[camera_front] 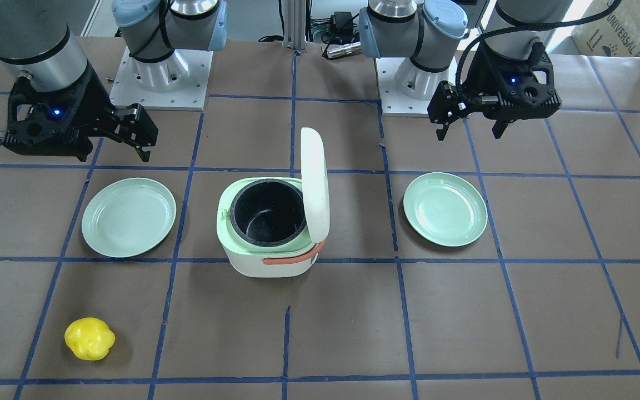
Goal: Press rice cooker button
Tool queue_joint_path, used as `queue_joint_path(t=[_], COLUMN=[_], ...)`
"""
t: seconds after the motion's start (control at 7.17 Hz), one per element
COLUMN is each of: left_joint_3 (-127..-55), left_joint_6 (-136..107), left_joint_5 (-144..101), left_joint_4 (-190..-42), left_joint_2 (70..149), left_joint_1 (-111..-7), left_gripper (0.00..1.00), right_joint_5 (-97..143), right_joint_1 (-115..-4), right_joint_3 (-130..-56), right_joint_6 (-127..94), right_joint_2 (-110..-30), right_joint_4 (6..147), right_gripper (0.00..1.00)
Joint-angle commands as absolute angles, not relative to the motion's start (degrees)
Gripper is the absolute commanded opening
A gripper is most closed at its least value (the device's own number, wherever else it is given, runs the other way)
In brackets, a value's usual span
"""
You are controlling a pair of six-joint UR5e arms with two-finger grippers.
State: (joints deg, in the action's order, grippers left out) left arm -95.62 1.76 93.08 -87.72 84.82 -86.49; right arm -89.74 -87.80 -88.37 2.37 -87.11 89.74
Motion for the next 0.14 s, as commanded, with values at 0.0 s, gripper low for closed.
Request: queue_joint_path(t=[0.0], left_joint_3=[-95.62], left_joint_6=[1.76], left_joint_5=[93.08], left_joint_4=[-87.71], left_joint_2=[84.81], left_joint_1=[-86.48], left_gripper=[1.0], right_joint_5=[-89.74], right_joint_1=[-87.8], right_joint_3=[-89.2], right_joint_6=[2.37], right_joint_2=[-87.54], right_joint_4=[89.74], right_gripper=[1.0])
